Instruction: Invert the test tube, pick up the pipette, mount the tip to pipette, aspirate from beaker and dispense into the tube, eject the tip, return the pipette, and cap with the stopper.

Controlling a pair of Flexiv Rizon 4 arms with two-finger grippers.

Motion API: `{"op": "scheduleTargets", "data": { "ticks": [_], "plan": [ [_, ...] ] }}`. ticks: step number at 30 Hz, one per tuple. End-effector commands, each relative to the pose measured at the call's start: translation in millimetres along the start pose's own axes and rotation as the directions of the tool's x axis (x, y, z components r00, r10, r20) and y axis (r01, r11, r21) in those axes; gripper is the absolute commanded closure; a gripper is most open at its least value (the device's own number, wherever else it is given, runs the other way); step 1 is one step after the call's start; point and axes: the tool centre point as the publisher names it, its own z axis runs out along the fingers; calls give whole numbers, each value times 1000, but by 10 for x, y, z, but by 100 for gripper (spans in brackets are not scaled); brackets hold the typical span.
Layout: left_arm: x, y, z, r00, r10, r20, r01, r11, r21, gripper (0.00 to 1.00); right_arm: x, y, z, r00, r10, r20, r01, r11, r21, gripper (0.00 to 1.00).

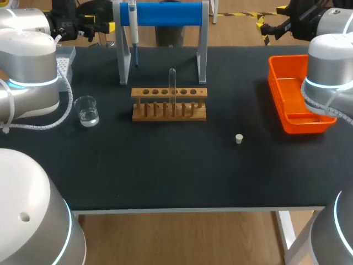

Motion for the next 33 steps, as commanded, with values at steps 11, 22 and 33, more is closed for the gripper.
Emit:
{"op": "scheduleTargets", "data": {
  "ticks": [11,22,33],
  "plan": [
    [1,6,-1,1000,0,0,0,1000,2,0,-3,1,3,1000,0,0,0,1000,1,0],
    [1,6,-1,1000,0,0,0,1000,2,0,-3,1,3,1000,0,0,0,1000,1,0],
    [1,6,-1,1000,0,0,0,1000,2,0,1096,-86,-205,973,-19,-232,14,1000,-27,0]
  ]
}}
